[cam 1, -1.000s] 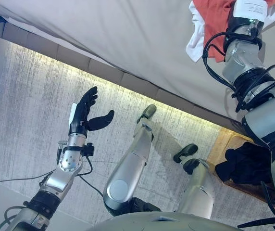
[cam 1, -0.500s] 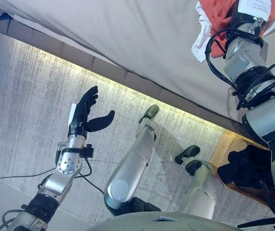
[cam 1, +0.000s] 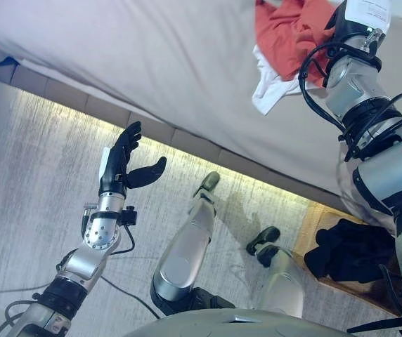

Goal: Pick up the clothes from the bed and place them into the basket

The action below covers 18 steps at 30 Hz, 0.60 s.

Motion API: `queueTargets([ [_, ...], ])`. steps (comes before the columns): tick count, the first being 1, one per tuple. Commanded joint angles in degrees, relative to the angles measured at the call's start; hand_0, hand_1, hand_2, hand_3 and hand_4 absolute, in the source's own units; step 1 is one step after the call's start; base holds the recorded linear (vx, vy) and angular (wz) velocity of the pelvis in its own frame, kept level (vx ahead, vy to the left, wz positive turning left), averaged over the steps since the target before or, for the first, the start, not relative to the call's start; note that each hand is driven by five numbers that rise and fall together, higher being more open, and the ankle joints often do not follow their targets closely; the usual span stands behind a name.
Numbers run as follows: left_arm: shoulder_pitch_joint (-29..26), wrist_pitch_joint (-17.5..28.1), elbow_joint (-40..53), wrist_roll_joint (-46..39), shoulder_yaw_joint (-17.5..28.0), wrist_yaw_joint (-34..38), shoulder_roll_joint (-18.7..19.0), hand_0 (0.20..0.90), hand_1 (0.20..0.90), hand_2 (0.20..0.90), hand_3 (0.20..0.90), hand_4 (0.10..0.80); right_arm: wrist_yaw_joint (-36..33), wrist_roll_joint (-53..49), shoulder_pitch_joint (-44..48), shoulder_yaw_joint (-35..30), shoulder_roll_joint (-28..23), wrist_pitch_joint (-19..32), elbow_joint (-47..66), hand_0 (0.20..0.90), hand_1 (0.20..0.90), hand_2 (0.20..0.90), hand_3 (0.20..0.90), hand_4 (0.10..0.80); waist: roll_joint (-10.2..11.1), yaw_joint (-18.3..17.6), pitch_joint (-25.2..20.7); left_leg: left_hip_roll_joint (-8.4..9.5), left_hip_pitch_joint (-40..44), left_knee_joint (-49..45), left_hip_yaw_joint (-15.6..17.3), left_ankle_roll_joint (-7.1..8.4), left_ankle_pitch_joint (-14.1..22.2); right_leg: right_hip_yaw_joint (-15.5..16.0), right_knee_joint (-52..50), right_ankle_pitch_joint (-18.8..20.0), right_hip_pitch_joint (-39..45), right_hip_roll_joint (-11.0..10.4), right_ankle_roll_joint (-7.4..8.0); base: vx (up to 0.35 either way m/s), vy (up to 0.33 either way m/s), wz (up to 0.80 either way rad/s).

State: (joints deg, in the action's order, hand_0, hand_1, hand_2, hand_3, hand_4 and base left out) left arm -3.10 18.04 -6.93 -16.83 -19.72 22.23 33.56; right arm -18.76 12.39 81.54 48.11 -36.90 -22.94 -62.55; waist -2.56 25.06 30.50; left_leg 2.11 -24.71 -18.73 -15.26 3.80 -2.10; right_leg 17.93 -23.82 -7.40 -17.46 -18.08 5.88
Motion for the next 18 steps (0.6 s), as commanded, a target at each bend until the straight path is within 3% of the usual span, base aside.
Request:
queueTargets([
  [1,-2.6,2.3,0.9,2.3,2.2,1.5,1.2,0.900,0.900,0.900,0.900,0.800,-6.7,0.6,7.6,2.8,-6.5,1.8,4.4,0.300,0.300,0.300,0.200,0.100,2.1,-1.2,-0.7,-1.03,7.3,3.7,2.8,-3.47,4.2,0.3,4.2,3.0,7.8,1.1,-1.05,0.027,-0.060,-0.21],
  [4,-2.8,0.3,0.5,2.7,1.9,1.2,1.2,0.900,0.900,0.900,0.900,0.800,-8.0,-0.8,6.7,2.2,-9.0,2.5,7.2,0.300,0.300,0.300,0.200,0.100,3.5,-2.7,-4.1,-2.19,11.0,7.5,3.8,-3.04,2.6,0.6,10.3,6.1,12.4,1.5,-0.87,0.016,-0.021,-0.17],
  [12,-3.1,-2.2,-1.6,3.4,1.7,-0.5,1.3,0.900,0.900,0.900,0.900,0.800,-12.3,-5.1,3.8,-0.4,-16.1,4.4,14.0,0.300,0.300,0.300,0.200,0.100,6.2,-6.5,-12.5,-3.84,17.9,12.8,6.0,-2.59,2.4,-1.3,17.4,8.7,19.6,2.2,0.22,0.040,-0.041,-0.11],
  [18,-2.2,-6.1,-4.9,2.4,1.2,-3.8,0.4,0.900,0.900,0.900,0.900,0.800,-10.6,-5.1,2.8,-3.3,-20.9,5.8,16.2,0.300,0.300,0.300,0.200,0.100,6.7,-9.2,-18.9,-5.18,23.2,17.2,7.9,-2.16,1.7,-2.6,20.4,10.4,22.8,2.8,1.27,0.065,-0.009,-0.09],
])
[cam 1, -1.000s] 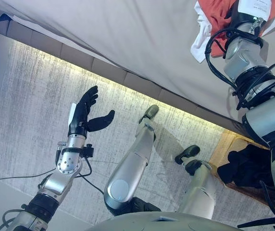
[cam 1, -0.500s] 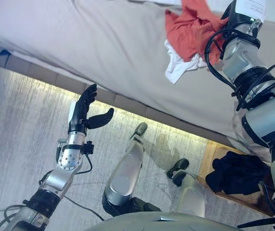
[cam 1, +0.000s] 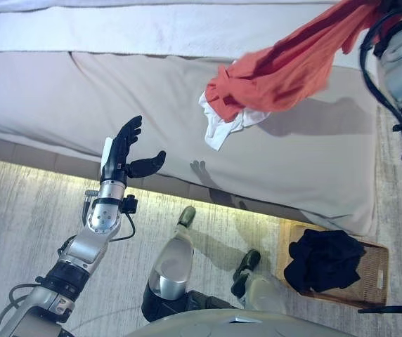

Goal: Pick up the clothes from the bed and place them into the basket

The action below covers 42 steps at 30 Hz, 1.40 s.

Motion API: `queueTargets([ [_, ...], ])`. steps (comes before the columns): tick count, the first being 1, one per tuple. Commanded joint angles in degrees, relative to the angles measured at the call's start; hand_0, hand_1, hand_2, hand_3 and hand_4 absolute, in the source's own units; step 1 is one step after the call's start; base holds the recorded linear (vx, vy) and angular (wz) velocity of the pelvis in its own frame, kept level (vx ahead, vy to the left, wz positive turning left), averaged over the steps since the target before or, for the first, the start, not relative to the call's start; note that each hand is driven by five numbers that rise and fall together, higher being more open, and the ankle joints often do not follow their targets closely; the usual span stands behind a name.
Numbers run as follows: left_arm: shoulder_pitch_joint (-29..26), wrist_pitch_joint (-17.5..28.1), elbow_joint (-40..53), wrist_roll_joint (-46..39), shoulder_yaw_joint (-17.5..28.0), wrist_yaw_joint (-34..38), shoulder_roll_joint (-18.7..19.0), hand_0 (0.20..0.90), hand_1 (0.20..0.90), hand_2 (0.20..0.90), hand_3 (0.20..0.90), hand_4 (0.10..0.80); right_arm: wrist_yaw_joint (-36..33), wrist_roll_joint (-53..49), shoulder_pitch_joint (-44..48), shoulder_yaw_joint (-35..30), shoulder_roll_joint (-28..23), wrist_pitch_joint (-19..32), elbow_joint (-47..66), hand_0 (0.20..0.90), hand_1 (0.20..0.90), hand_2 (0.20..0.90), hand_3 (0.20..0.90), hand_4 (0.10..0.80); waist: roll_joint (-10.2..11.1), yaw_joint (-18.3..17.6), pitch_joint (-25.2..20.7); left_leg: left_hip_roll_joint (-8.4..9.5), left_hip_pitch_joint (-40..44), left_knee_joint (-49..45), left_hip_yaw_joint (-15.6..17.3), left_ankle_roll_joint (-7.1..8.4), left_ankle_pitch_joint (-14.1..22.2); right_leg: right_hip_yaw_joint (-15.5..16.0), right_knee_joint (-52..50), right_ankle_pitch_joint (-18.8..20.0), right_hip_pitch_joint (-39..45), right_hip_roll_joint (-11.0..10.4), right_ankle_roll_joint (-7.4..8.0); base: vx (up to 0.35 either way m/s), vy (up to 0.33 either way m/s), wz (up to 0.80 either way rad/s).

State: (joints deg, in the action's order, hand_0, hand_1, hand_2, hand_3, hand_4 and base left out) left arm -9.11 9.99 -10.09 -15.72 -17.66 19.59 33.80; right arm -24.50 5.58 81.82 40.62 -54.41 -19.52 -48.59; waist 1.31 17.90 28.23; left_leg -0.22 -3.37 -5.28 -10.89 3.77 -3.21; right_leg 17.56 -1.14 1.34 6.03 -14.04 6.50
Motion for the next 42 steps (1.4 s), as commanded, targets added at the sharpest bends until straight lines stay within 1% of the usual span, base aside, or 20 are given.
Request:
queueTargets([
  [1,4.1,1.7,-2.1,1.0,-0.9,-1.4,0.0,0.900,0.900,0.900,0.900,0.800,-4.0,2.0,2.7,4.0,-4.1,2.7,2.3,0.300,0.300,0.300,0.200,0.100,2.8,-2.4,-17.4,-3.12,2.6,4.5,3.9,-1.99,2.6,-2.4,-1.7,1.7,-0.2,-1.1,0.76,0.026,0.003,-0.27],
  [2,4.5,1.3,-2.6,0.6,-1.1,-2.0,-0.1,0.900,0.900,0.900,0.900,0.800,-3.6,2.2,2.9,3.8,-5.1,3.1,2.5,0.300,0.300,0.300,0.200,0.100,2.9,-3.0,-18.4,-3.36,3.5,5.4,4.4,-1.80,2.5,-2.8,-0.8,1.8,0.3,-0.8,0.90,0.018,-0.001,-0.28],
  [6,4.8,1.1,-4.0,0.2,-1.7,-3.2,-0.3,0.900,0.900,0.900,0.900,0.800,-3.5,2.8,3.3,3.2,-6.9,2.7,5.2,0.300,0.300,0.300,0.200,0.100,3.1,-4.9,-20.0,-4.42,5.9,7.9,6.4,-1.36,1.9,-3.6,0.7,2.4,0.8,-0.1,1.33,-0.007,-0.009,-0.27],
  [7,4.7,0.5,-4.3,0.4,-2.0,-3.4,-0.4,0.900,0.900,0.900,0.900,0.800,-3.3,2.7,3.4,3.2,-7.7,3.3,6.1,0.300,0.300,0.300,0.200,0.100,3.2,-6.1,-20.7,-4.96,6.9,8.9,7.4,-1.13,1.6,-4.3,1.4,2.5,0.8,0.1,1.53,0.000,0.003,-0.31],
  [8,4.6,0.3,-4.3,0.4,-2.0,-3.6,-0.4,0.900,0.900,0.900,0.900,0.800,-3.3,2.8,3.3,3.1,-7.9,3.5,6.4,0.300,0.300,0.300,0.200,0.100,3.1,-6.4,-20.8,-5.20,7.3,9.4,7.8,-1.04,1.5,-4.6,1.6,2.6,0.8,0.3,1.58,0.009,0.008,-0.38],
  [9,4.3,0.0,-4.6,0.3,-2.3,-3.5,-0.3,0.900,0.900,0.900,0.900,0.800,-3.4,3.2,2.7,2.2,-8.5,3.8,7.6,0.300,0.300,0.300,0.200,0.100,3.0,-7.5,-21.4,-5.69,8.0,10.0,8.6,-0.83,1.4,-5.3,2.2,2.7,0.9,0.6,1.70,0.010,-0.003,-0.40],
  [11,3.5,0.3,-5.5,0.3,-2.8,-3.3,-0.3,0.900,0.900,0.900,0.900,0.800,-3.8,2.9,2.3,1.6,-9.2,4.3,8.2,0.300,0.300,0.300,0.200,0.100,3.0,-8.6,-22.0,-6.15,8.3,10.3,9.6,-0.54,1.4,-6.3,3.0,2.7,1.0,1.0,1.85,0.003,-0.016,-0.45],
  [13,1.9,0.3,-6.6,0.1,-3.3,-3.1,-0.4,0.900,0.900,0.900,0.900,0.800,-4.1,2.9,1.3,0.1,-10.2,5.0,9.2,0.300,0.300,0.300,0.200,0.100,2.9,-10.4,-22.6,-6.61,8.5,10.3,10.6,-0.18,1.6,-7.6,3.8,2.8,0.7,1.6,2.00,-0.020,-0.032,-0.43],
  [17,-0.5,0.0,-7.5,1.0,-4.1,-3.1,-1.3,0.900,0.900,0.900,0.900,0.800,-3.1,4.8,-1.1,-2.0,-11.4,4.4,10.9,0.300,0.300,0.300,0.200,0.100,2.8,-13.0,-23.0,-7.33,9.0,10.3,12.1,0.30,2.0,-9.8,4.1,2.7,0.1,2.4,1.70,-0.018,-0.028,-0.34],
  [22,-1.6,0.5,-9.0,1.3,-4.5,-3.5,-2.4,0.900,0.900,0.900,0.900,0.800,-1.3,5.1,-5.8,-5.6,-12.7,4.8,14.1,0.300,0.300,0.300,0.200,0.100,2.4,-16.0,-23.0,-8.03,10.5,10.3,14.0,0.57,2.6,-13.0,3.7,2.3,-0.5,3.3,1.41,0.021,-0.005,-0.32],
  [23,-1.6,0.5,-9.0,1.4,-4.6,-3.6,-2.4,0.900,0.900,0.900,0.900,0.800,-1.2,5.2,-6.3,-6.0,-12.7,4.8,14.4,0.300,0.300,0.300,0.200,0.100,2.4,-16.1,-23.0,-8.06,10.6,10.3,14.1,0.58,2.6,-13.1,3.6,2.2,-0.5,3.3,1.39,0.012,-0.001,-0.31],
  [26,-2.4,0.4,-9.6,2.4,-4.7,-3.7,-3.8,0.900,0.900,0.900,0.900,0.800,0.2,7.4,-14.2,-12.2,-12.0,4.7,18.5,0.300,0.300,0.300,0.200,0.100,1.9,-18.2,-22.3,-8.51,11.6,10.3,15.5,0.60,2.6,-15.7,2.5,2.1,-1.5,3.8,1.09,0.012,-0.003,-0.31],
  [30,-3.1,0.8,-10.2,3.4,-4.5,-3.3,-5.9,0.900,0.900,0.900,0.900,0.800,2.0,8.0,-21.2,-17.1,-10.1,5.1,21.0,0.300,0.300,0.300,0.200,0.100,1.3,-20.2,-21.4,-9.04,13.0,10.1,17.1,0.82,3.5,-17.9,2.0,1.6,-1.7,4.1,1.07,-0.010,0.010,-0.25],
  [32,-3.5,0.2,-10.2,3.6,-4.4,-3.2,-6.7,0.900,0.900,0.900,0.900,0.800,2.7,8.7,-24.7,-19.6,-8.9,5.5,21.6,0.300,0.300,0.300,0.200,0.100,1.0,-20.9,-20.9,-9.22,13.0,10.0,17.5,0.83,3.2,-18.8,1.6,2.0,-2.3,4.4,0.86,-0.028,0.010,-0.27],
  [34,-3.5,0.2,-10.3,3.9,-4.2,-3.4,-7.3,0.900,0.900,0.900,0.900,0.800,3.1,8.4,-27.4,-21.1,-8.2,5.7,21.9,0.300,0.300,0.300,0.200,0.100,0.8,-21.4,-20.8,-9.27,13.5,10.1,17.8,0.82,3.7,-19.0,1.6,1.6,-2.1,4.5,0.87,0.011,0.007,-0.15],
  [38,-3.4,-0.7,-9.9,4.6,-3.0,-4.2,-8.4,0.900,0.900,0.900,0.900,0.800,6.3,7.9,-36.3,-26.2,-5.1,7.2,23.4,0.300,0.300,0.300,0.200,0.100,0.6,-22.6,-20.3,-9.58,13.9,10.3,18.5,0.99,3.3,-19.7,1.6,2.3,-2.4,4.7,0.69,0.000,-0.012,-0.16],
  [42,-3.6,-1.4,-9.6,5.3,-2.8,-4.2,-8.8,0.900,0.900,0.900,0.900,0.800,7.8,5.0,-41.5,-27.7,-2.3,7.3,24.5,0.300,0.300,0.300,0.200,0.100,0.5,-23.1,-19.7,-9.81,14.3,10.3,19.0,1.00,3.7,-19.7,1.7,2.2,-2.3,4.6,0.74,0.018,-0.038,-0.04],
])
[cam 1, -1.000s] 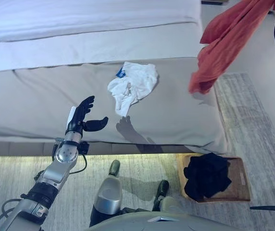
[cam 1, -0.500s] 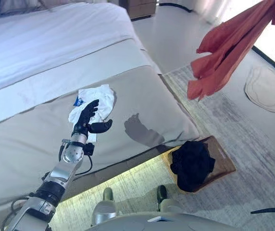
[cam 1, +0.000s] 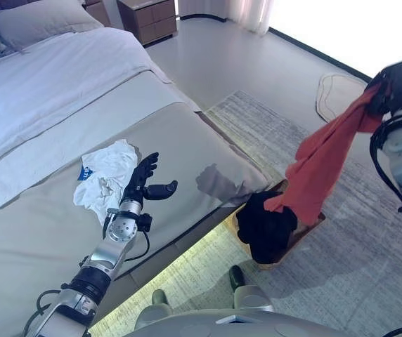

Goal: Pick up the clothes from the bed and place them into the basket

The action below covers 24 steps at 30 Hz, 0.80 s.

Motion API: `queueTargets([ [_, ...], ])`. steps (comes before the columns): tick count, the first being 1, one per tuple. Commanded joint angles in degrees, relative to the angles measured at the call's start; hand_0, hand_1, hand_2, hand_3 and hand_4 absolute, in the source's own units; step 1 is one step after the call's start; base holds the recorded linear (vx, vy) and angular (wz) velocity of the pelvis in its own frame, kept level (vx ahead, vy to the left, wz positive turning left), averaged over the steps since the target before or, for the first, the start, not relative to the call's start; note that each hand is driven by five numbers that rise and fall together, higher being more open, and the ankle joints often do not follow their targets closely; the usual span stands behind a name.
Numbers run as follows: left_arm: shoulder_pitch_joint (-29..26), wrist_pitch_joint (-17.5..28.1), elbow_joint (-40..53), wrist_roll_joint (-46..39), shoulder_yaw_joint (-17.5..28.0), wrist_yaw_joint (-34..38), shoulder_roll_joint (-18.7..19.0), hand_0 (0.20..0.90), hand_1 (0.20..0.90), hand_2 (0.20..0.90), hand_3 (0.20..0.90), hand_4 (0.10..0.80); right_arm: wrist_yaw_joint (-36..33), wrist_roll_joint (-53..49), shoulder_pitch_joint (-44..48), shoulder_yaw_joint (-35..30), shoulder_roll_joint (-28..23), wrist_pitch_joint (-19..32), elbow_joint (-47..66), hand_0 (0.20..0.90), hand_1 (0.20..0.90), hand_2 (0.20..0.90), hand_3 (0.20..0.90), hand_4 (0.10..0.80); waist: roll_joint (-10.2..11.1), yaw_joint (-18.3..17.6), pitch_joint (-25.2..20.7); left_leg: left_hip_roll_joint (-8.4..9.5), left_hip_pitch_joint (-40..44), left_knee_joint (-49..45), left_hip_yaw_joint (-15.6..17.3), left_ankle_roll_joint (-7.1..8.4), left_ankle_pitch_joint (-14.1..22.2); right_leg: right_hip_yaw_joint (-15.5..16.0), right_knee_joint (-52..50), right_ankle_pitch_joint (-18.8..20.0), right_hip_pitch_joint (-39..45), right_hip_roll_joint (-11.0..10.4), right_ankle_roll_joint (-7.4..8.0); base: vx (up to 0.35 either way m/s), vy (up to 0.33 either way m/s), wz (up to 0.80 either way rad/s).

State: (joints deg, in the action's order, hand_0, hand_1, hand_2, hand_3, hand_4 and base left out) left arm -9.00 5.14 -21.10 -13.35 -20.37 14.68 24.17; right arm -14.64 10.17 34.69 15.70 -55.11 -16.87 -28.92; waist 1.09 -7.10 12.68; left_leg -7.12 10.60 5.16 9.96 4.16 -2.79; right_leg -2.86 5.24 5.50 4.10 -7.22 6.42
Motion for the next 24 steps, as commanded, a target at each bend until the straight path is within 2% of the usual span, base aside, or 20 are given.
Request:
queueTargets([
  [1,-3.7,3.4,1.3,3.1,0.1,0.6,0.8,0.900,0.900,0.900,0.900,0.800,-2.1,0.1,4.6,-3.2,-1.0,4.9,4.9,0.300,0.300,0.300,0.200,0.100,0.8,1.8,-4.0,-2.92,0.3,-0.2,-1.9,0.64,3.2,0.7,-4.7,-1.9,-0.5,-2.2,0.80,-0.006,-0.043,-0.03],
  [8,-3.8,3.2,2.2,3.8,0.2,0.4,0.7,0.900,0.900,0.900,0.900,0.800,-0.3,-0.6,1.6,-3.1,1.7,6.4,4.2,0.300,0.300,0.300,0.200,0.100,0.7,1.7,-3.1,-2.87,-0.1,-0.2,-1.9,0.69,3.2,0.7,-4.2,-1.2,-1.0,-2.1,0.70,-0.014,-0.026,-0.05],
  [18,-4.3,3.1,2.8,4.0,0.0,0.6,0.6,0.900,0.900,0.900,0.900,0.800,-0.1,-0.4,-0.6,-0.2,5.7,5.4,0.5,0.300,0.300,0.300,0.200,0.100,0.6,2.4,-2.2,-2.83,-0.5,-0.2,-2.3,0.56,3.0,1.1,-3.6,-0.7,-1.2,-2.5,0.65,0.000,0.000,0.00],
  [19,-4.4,3.2,2.8,4.0,0.0,0.7,0.6,0.900,0.900,0.900,0.900,0.800,-0.3,0.0,-0.9,-0.1,5.9,5.2,-0.1,0.427,0.427,0.427,0.348,0.248,0.6,2.4,-2.0,-2.84,-0.5,-0.2,-2.3,0.56,3.0,1.2,-3.6,-0.7,-1.2,-2.6,0.67,0.000,0.000,0.00],
  [20,-4.4,3.2,3.0,4.0,0.1,0.8,0.6,0.900,0.900,0.900,0.900,0.800,-1.6,1.2,-1.2,0.2,6.1,4.5,-0.9,0.900,0.900,0.900,0.900,0.800,0.6,2.5,-1.9,-2.88,-0.6,-0.2,-2.2,0.60,3.0,1.3,-3.5,-0.6,-1.2,-2.7,0.71,0.000,0.000,0.00],
  [24,-4.6,2.9,3.4,3.7,0.1,1.5,1.0,0.900,0.900,0.900,0.900,0.800,-3.2,1.0,-1.5,0.5,6.8,3.3,-3.2,0.900,0.900,0.900,0.900,0.800,0.4,2.7,-1.6,-2.89,-0.8,-0.2,-2.3,0.53,2.9,1.4,-3.3,-0.4,-1.1,-2.8,0.75,-0.011,-0.002,0.04],
])
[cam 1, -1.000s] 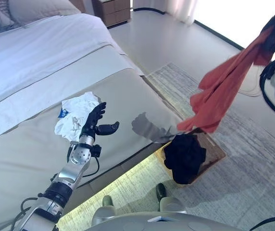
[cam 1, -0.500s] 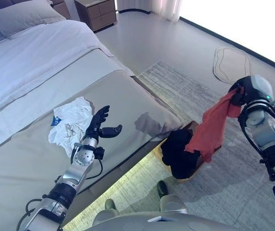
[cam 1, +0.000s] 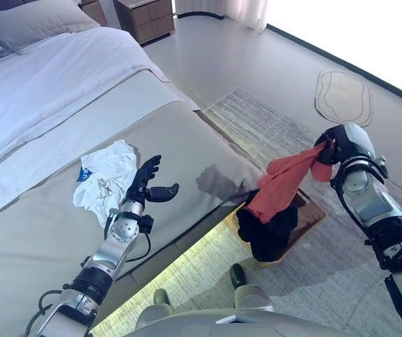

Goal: Pick up the clothes from the bed and place them into the basket

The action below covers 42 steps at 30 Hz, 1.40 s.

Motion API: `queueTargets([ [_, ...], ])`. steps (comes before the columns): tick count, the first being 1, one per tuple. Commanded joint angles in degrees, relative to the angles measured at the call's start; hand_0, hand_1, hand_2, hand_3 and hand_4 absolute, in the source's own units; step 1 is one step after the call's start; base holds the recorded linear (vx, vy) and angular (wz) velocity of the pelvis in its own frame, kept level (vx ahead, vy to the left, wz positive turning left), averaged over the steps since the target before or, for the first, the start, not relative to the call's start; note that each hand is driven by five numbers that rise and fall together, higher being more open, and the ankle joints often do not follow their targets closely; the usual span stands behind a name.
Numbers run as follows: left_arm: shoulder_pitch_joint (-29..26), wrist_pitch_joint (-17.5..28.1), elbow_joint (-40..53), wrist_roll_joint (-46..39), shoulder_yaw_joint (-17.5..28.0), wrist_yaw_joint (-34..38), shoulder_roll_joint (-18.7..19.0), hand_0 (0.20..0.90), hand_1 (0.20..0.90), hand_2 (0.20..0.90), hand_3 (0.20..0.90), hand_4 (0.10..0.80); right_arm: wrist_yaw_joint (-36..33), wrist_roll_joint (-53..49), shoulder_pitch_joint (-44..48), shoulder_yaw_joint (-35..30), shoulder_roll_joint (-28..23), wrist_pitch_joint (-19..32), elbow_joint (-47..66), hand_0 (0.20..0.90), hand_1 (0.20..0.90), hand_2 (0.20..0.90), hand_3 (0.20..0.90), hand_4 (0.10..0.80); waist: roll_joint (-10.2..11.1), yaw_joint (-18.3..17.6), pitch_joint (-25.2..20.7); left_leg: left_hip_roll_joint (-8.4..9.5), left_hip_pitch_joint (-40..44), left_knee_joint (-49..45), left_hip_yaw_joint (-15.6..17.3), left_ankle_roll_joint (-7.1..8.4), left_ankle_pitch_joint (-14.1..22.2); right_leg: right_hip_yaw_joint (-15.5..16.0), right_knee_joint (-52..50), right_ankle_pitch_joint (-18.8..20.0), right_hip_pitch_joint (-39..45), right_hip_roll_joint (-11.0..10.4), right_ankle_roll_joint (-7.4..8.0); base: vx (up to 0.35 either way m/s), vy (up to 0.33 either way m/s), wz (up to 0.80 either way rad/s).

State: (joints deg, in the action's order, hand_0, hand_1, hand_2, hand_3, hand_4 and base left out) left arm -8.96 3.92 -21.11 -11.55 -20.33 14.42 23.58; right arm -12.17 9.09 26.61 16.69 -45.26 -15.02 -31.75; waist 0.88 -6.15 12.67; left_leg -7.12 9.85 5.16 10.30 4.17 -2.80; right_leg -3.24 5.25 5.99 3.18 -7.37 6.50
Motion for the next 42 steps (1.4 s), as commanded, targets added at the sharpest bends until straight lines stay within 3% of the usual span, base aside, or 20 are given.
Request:
queueTargets([
  [1,-4.7,4.1,3.4,1.9,0.1,1.8,1.6,0.900,0.900,0.900,0.900,0.800,-5.8,2.0,6.7,-0.4,-3.0,1.3,-0.5,0.900,0.900,0.900,0.900,0.800,0.6,1.8,-1.6,-2.89,-0.1,-0.2,-2.7,0.53,2.9,1.8,-3.2,-0.9,-0.2,-2.6,0.66,-0.007,-0.002,0.07],
  [21,-4.6,4.1,3.1,2.5,0.9,2.7,1.5,0.900,0.900,0.900,0.900,0.800,-8.5,4.0,5.8,-1.5,-3.0,2.8,5.8,0.900,0.900,0.900,0.900,0.800,0.5,2.2,-1.7,-2.87,-0.7,-0.2,-4.1,0.53,2.2,2.1,-3.6,-1.1,-0.1,-2.7,0.34,0.000,0.000,0.00],
  [27,-4.9,4.1,1.9,2.3,0.8,3.5,1.2,0.900,0.900,0.900,0.900,0.800,-9.6,2.0,11.8,1.0,-2.8,3.1,7.7,0.900,0.900,0.900,0.900,0.800,0.6,4.2,-2.1,-2.57,-1.0,-0.2,-6.2,0.53,1.9,3.5,-3.7,-1.6,0.7,-3.0,0.03,0.030,-0.008,0.08],
  [34,-3.6,4.3,1.0,1.6,1.4,3.9,1.8,0.900,0.900,0.900,0.900,0.800,-11.8,3.1,22.8,6.4,-2.8,2.9,7.1,0.900,0.900,0.900,0.900,0.800,1.0,9.0,-3.0,-1.63,-2.2,-0.3,-10.6,0.36,1.5,7.5,-4.6,-3.1,1.9,-3.8,-0.54,0.047,-0.014,0.26],
  [42,0.0,5.8,1.7,2.5,3.4,2.8,3.3,0.900,0.900,0.900,0.900,0.800,-9.1,5.9,30.6,12.7,-0.8,2.0,5.4,0.900,0.900,0.900,0.900,0.800,1.1,15.4,-2.7,-0.18,-5.2,-2.1,-15.6,0.24,0.9,13.7,-6.3,-4.9,3.1,-5.5,-1.04,0.066,0.011,0.44],
])
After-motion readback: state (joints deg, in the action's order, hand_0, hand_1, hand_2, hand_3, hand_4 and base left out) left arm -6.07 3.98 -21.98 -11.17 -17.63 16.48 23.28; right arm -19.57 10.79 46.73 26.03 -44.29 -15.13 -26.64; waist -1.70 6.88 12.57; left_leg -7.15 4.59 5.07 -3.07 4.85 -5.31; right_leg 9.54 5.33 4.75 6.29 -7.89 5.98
